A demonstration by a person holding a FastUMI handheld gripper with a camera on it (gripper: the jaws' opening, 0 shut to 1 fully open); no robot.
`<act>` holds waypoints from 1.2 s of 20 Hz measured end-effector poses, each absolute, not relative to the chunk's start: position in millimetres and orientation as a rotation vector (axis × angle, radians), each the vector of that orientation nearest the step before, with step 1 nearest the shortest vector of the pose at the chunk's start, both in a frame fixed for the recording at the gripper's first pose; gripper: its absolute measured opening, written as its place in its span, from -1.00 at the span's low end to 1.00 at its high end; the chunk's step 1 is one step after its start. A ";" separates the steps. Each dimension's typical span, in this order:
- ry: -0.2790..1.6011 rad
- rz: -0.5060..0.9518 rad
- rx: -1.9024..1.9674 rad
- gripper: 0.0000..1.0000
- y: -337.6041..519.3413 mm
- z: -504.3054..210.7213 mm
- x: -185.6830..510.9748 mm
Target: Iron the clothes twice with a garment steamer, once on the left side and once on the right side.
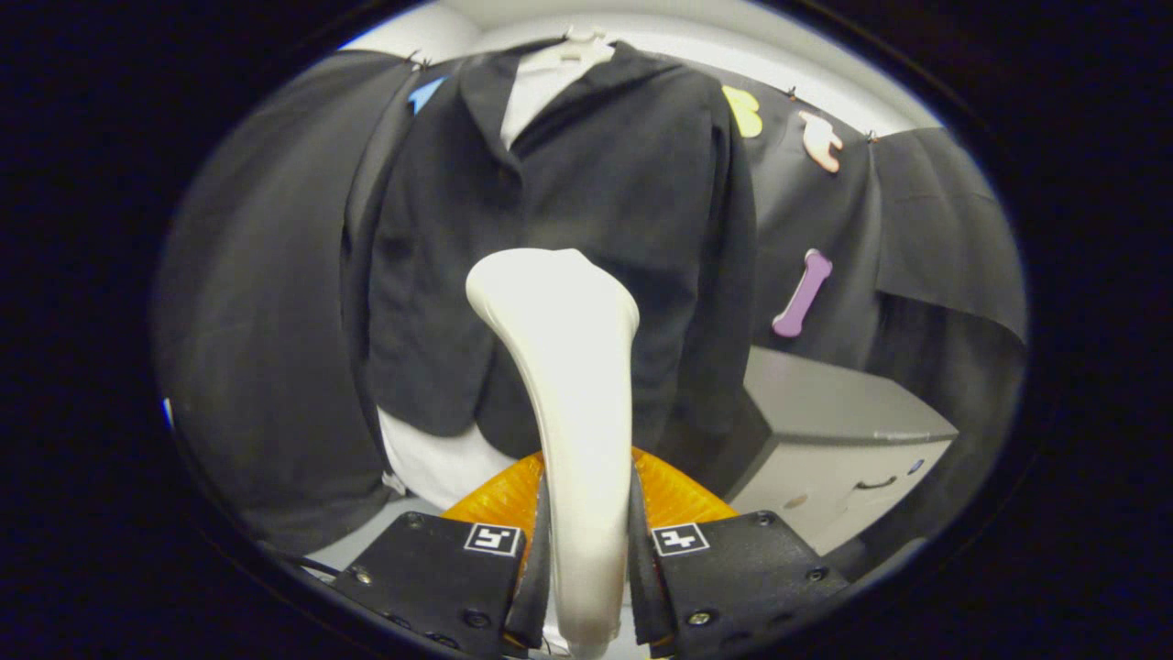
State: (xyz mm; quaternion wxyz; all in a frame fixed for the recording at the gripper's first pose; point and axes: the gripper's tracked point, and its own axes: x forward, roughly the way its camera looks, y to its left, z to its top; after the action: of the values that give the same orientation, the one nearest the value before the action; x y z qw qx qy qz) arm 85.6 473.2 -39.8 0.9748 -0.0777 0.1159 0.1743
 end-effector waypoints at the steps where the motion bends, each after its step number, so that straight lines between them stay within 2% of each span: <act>1: 0.170 0.366 -0.127 -0.23 480.9 -11.9 85.9; 5: -0.051 0.424 -0.065 -0.23 509.3 87.1 83.7; 9: -0.230 0.474 -0.031 -0.22 547.3 151.1 87.0; 18: -0.439 0.526 -0.054 -0.22 633.7 233.5 121.6; 24: -0.539 0.466 -0.107 -0.22 668.8 270.8 141.1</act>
State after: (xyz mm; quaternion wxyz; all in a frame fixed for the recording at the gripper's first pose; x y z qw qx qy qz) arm 141.1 668.8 270.8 0.9359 -0.0524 -0.2635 0.2278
